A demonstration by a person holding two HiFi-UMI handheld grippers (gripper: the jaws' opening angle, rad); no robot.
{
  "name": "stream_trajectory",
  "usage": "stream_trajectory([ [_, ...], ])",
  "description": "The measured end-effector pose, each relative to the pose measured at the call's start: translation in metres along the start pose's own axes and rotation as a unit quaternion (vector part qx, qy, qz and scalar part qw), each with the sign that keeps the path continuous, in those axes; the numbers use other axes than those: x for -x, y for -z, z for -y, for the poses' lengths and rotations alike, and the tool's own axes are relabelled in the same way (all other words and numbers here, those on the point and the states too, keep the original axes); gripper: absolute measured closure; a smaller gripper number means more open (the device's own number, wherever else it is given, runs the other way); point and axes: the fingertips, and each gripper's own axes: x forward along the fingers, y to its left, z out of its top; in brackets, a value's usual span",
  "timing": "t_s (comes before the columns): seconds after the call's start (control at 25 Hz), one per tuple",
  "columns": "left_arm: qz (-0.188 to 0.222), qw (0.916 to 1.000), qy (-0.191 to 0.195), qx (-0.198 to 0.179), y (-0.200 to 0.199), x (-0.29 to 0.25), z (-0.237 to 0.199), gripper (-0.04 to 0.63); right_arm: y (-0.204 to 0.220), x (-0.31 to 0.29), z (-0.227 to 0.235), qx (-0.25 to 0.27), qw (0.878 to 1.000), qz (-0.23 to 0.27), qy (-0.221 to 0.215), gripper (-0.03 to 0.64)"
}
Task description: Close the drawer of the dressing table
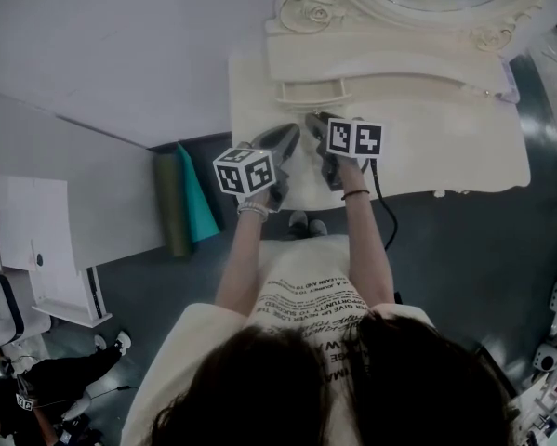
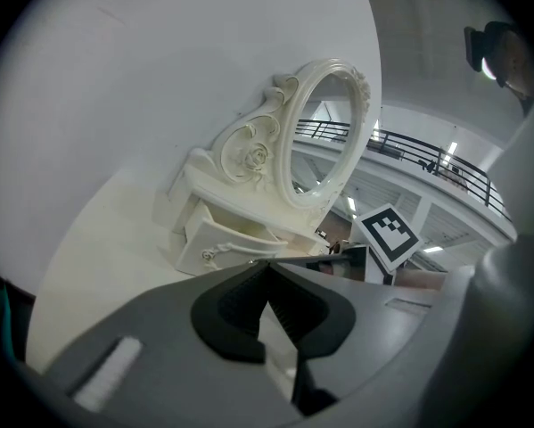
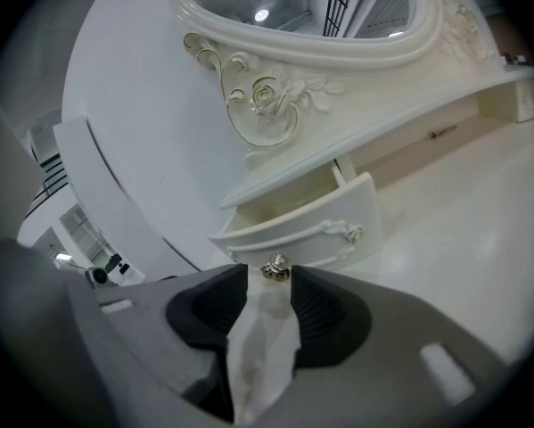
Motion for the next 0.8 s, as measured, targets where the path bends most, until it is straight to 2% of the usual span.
stream_trajectory([
  [0.24,-0.007,1.0000,0.003,0.001,0.002,-0.003,-0.005,0.591,0.001,-0.004,0.006,-0.008,1.000,-0.004,0.015,0.479],
  [0.4,-0.009,0.9999,0.005,0.000,0.001,-0.004,-0.008,0.591,-0.002,-0.004,0.009,-0.002,1.000,0.004,0.029,0.508],
  [0.8,-0.019,0.9997,0.018,0.001,0.004,-0.008,-0.010,0.591,-0.003,-0.005,0.008,-0.004,1.000,0.009,0.024,0.511],
])
